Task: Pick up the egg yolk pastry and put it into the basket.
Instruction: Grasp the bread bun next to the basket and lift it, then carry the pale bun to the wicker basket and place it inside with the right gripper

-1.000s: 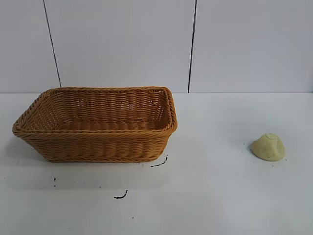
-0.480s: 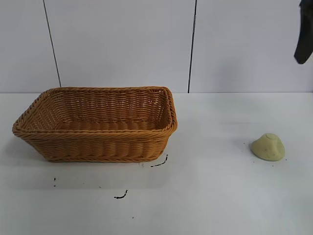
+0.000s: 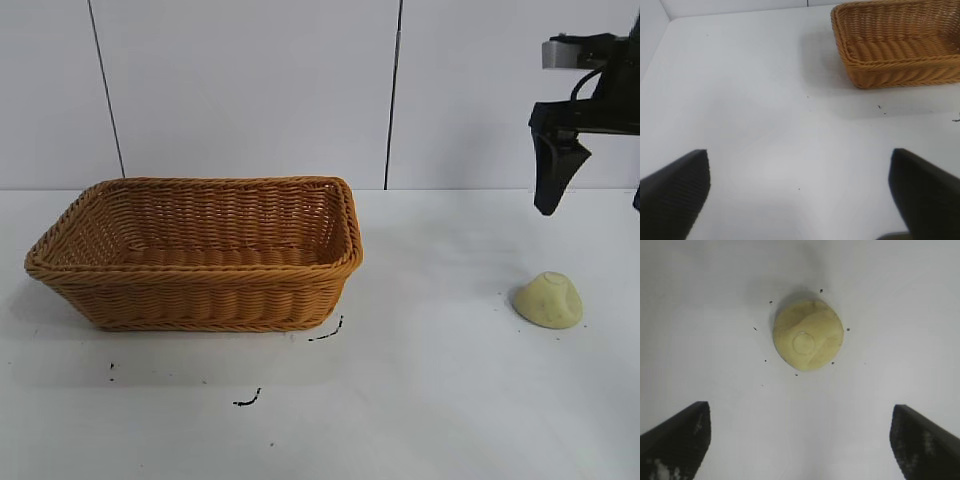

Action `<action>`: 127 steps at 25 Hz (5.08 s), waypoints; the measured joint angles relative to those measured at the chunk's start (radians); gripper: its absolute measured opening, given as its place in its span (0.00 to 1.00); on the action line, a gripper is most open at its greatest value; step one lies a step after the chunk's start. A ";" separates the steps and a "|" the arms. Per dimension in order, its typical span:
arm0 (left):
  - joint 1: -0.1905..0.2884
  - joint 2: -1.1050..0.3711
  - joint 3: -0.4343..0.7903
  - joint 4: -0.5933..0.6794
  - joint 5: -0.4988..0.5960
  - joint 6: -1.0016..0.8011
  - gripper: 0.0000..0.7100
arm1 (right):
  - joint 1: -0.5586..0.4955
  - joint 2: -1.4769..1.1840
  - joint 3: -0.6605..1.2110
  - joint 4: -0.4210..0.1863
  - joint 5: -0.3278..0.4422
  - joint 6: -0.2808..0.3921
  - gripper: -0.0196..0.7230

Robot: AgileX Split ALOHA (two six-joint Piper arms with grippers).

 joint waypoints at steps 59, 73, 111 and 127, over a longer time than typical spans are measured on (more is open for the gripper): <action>0.000 0.000 0.000 0.000 0.000 0.000 0.98 | 0.000 0.201 -0.011 -0.005 -0.105 0.023 0.20; 0.000 0.000 0.000 0.000 0.000 0.000 0.98 | 0.003 0.038 -0.332 -0.001 0.144 0.023 0.19; 0.000 0.000 0.000 0.000 0.000 0.000 0.98 | 0.613 0.488 -0.592 -0.006 -0.252 0.124 0.19; 0.000 0.000 0.000 0.000 0.000 0.000 0.98 | 0.613 0.443 -0.621 -0.007 -0.173 0.127 0.87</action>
